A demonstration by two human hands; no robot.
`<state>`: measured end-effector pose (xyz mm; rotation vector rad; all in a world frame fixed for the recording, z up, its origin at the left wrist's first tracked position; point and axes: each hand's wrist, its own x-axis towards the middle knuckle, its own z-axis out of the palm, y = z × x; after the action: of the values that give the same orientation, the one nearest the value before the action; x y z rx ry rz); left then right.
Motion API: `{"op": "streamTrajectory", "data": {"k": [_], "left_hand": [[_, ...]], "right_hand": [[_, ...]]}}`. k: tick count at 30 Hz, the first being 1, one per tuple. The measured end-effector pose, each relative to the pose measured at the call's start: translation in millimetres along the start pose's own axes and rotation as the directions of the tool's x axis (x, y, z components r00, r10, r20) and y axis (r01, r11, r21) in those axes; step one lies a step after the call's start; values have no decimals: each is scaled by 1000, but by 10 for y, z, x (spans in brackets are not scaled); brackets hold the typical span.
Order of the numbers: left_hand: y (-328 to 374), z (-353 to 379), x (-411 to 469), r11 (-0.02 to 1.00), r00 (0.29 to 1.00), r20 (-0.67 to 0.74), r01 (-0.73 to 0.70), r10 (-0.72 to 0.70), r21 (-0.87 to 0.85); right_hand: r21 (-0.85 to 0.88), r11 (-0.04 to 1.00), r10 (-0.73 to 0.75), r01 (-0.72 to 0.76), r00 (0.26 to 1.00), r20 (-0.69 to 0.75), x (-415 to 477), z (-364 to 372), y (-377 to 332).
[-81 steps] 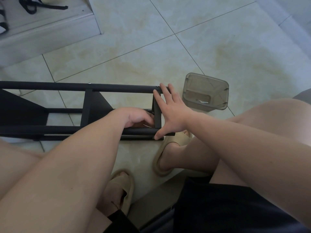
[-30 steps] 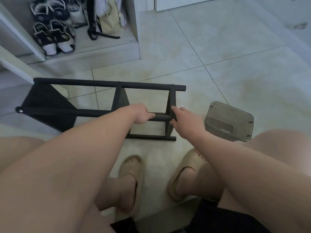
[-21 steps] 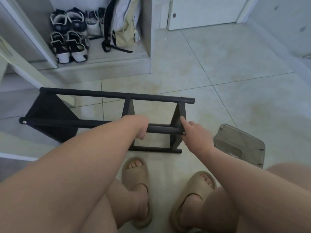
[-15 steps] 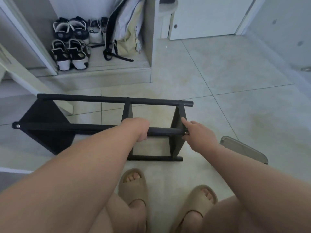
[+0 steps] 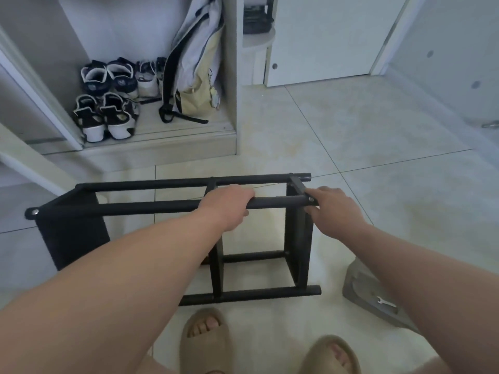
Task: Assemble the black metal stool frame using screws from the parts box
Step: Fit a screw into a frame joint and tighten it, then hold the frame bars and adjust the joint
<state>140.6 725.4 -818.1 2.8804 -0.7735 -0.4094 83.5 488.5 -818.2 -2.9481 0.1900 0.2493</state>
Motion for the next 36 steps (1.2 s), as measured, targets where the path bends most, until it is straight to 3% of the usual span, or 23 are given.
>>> {"op": "streamTrajectory", "data": {"k": [5, 11, 24, 29, 36], "left_hand": [[-76, 138, 472, 997, 999, -12, 46, -47, -55], [-235, 609, 1032, 987, 971, -202, 147, -131, 66], [-585, 1423, 1666, 951, 936, -214, 301, -281, 66], [-400, 1454, 1539, 944, 941, -94, 329, -326, 10], [152, 1265, 1134, 990, 986, 134, 112, -101, -81]], "right_hand": [[57, 998, -22, 27, 996, -90, 389, 268, 95], [-40, 996, -77, 74, 994, -78, 913, 759, 187], [22, 994, -111, 110, 993, 48, 1659, 1586, 250], [48, 996, -79, 74, 993, 92, 1523, 1449, 299], [-26, 999, -37, 43, 982, 184, 814, 1031, 684]]}}
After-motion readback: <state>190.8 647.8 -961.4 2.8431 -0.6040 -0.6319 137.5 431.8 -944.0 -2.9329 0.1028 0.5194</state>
